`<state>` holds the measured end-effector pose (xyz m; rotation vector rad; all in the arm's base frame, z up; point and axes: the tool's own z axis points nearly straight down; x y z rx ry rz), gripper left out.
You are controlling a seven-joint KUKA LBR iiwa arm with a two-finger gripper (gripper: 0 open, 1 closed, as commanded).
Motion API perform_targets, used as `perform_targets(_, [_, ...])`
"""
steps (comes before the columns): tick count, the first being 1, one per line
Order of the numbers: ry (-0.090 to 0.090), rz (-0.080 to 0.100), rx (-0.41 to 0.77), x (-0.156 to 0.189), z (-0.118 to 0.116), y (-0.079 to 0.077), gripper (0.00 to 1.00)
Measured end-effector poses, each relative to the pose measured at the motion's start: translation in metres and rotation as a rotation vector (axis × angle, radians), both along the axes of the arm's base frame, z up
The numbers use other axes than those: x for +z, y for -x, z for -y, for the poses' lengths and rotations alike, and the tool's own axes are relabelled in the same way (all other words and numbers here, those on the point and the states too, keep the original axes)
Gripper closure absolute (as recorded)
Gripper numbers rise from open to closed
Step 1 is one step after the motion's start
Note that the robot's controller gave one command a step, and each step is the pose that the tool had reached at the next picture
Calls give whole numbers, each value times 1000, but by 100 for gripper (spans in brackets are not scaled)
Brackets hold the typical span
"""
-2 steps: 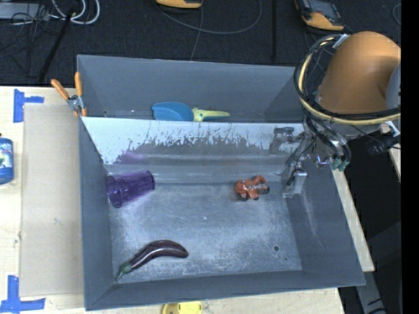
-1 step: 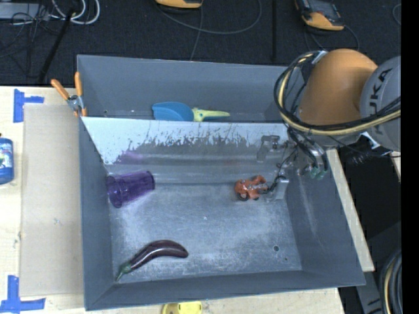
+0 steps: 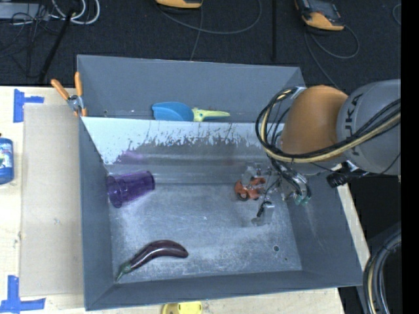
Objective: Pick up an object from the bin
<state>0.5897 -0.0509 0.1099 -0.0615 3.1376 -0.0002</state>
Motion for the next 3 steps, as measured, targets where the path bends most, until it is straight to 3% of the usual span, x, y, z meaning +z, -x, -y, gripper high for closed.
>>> perform_targets(1, [-2, -5, -44, -24, 5, -15, 0])
perform_targets(2, [-2, 7, -45, -34, 30, -13, 0])
perform_targets(3, [-1, 4, -72, -35, 42, -18, 0])
